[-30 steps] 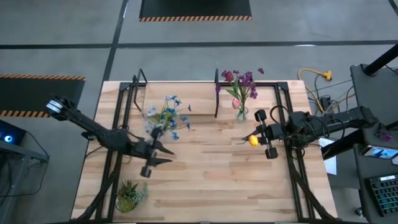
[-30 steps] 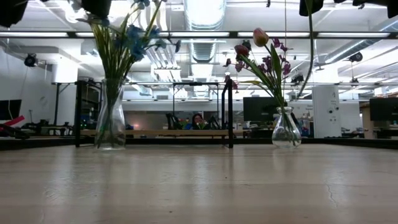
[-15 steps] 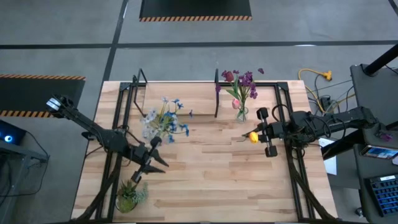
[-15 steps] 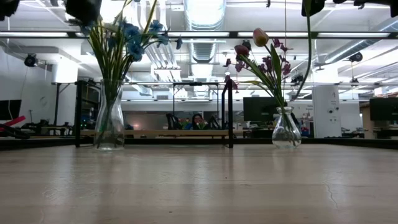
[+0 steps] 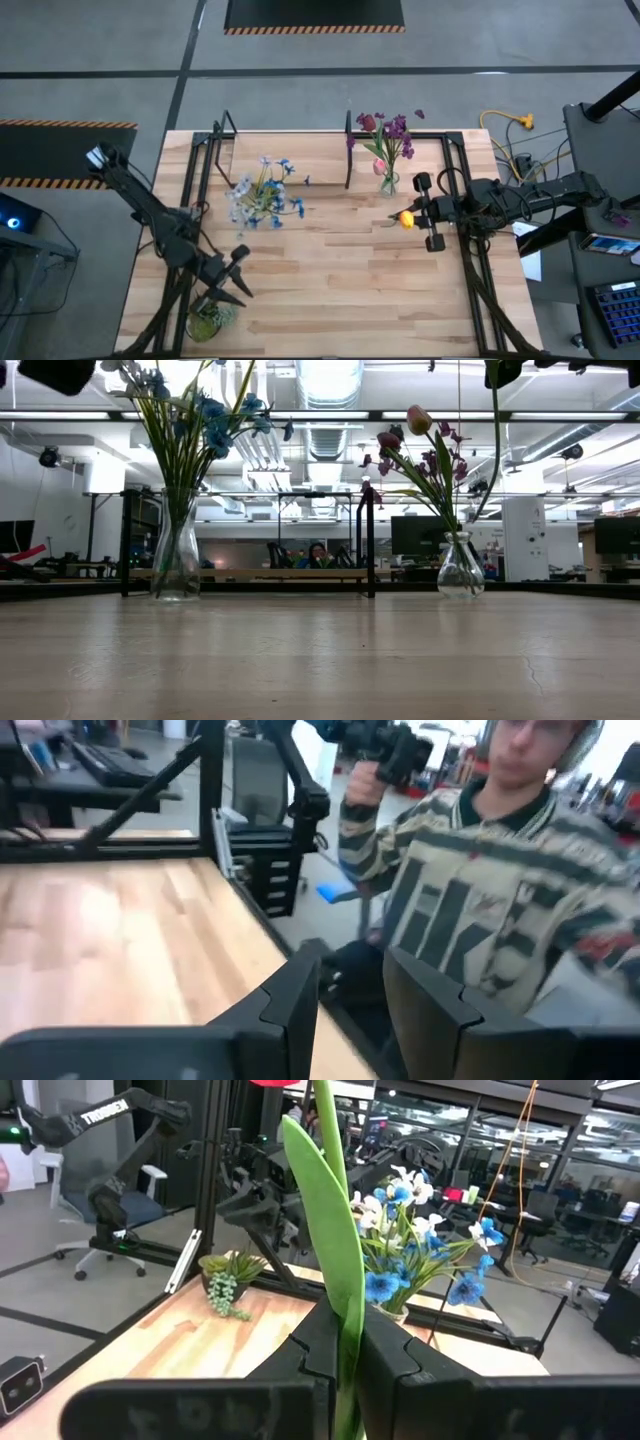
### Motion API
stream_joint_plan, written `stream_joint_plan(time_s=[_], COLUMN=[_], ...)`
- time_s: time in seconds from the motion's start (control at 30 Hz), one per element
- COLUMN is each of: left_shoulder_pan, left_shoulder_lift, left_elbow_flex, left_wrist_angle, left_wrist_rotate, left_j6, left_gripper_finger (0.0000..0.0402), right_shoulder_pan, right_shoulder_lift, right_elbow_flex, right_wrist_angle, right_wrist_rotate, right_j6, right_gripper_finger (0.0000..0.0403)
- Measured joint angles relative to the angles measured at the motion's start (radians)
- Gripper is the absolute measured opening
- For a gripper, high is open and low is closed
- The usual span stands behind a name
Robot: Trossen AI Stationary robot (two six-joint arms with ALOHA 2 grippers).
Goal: Pick and place flowers into a vace then onto a shelf
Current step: Put the yellow flower into the right transparent vase
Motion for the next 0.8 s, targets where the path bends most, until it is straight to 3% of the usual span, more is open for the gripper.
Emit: stream_joint_plan(time_s=[0.2, 0.47, 0.67, 0.8], left_shoulder_pan=[0.012, 0.082, 0.155, 0.203], left_shoulder_lift=[-0.031, -0.213, -0.298, -0.327], left_elbow_flex=[-0.114, -0.357, -0.305, -0.280], left_wrist_angle=[0.191, 0.376, 0.173, 0.144], left_wrist_rotate=[-0.056, -0.100, -0.275, -0.233], left_j6=[0.193, 0.051, 0.077, 0.187], left_gripper_finger=[0.0100, 0.0100, 0.0092, 0.0079], right_shoulder_pan=[0.000, 0.000, 0.000, 0.000], right_shoulder_lift=[0.000, 0.000, -0.004, -0.013], right_elbow_flex=[0.000, 0.000, 0.000, 0.000], right_wrist_angle=[0.000, 0.000, 0.000, 0.001], right_wrist_rotate=[0.000, -0.001, -0.001, -0.001], right_j6=[0.003, 0.000, -0.012, -0.008], right_gripper_finger=[0.0012, 0.0012, 0.0012, 0.0012])
